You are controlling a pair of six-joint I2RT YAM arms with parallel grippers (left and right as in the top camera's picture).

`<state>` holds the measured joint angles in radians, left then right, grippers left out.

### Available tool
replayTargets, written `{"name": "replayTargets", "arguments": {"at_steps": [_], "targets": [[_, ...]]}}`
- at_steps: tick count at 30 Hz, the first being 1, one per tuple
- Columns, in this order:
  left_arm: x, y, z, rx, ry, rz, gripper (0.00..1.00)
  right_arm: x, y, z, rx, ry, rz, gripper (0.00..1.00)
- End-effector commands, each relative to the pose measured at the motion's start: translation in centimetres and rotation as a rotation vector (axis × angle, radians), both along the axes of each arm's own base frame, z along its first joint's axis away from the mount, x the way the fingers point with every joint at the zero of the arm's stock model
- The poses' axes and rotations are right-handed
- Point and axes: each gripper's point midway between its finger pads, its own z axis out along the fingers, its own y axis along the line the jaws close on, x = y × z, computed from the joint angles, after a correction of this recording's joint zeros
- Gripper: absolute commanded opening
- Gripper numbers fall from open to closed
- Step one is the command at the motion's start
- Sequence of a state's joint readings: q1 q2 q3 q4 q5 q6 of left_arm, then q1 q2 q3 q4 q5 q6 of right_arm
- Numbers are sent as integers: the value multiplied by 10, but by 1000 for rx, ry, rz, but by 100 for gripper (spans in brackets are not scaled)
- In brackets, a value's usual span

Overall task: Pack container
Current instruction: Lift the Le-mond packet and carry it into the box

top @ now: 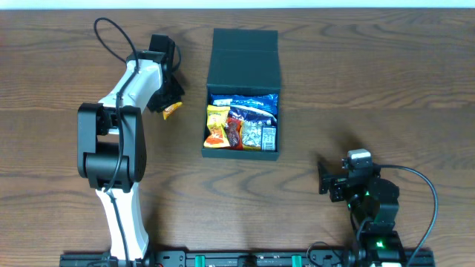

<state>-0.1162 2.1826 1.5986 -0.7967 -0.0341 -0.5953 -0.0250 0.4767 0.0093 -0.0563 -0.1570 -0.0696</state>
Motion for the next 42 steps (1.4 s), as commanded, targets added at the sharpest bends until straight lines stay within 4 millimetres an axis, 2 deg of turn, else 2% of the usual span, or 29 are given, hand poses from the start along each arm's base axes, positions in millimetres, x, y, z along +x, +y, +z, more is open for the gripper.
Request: {"name": "replayTargets", "arguments": {"at_steps": [1,10,19,27,30,37,42], "targets": [[-8,3,-11,45,60,-208,26,0,-2,-1,3,0,-11,99],[-16,5,-6,59,97,-363,25,0,-2,-1,3,0,-11,99],[-22,0,42,70,48,-428,23,0,-2,-1,3,0,-12,99],[-36,-13,64,68,54,-471,22,0,-2,-1,3,0,-11,99],[-43,-22,76,69,47,-494,21,0,-2,-1,3,0,-12,99],[-49,-51,119,66,-62,-564,20,0,-2,-1,3,0,-11,99],[-62,-85,135,-7,-98,-637,20,0,-2,-1,3,0,-11,99]]}}
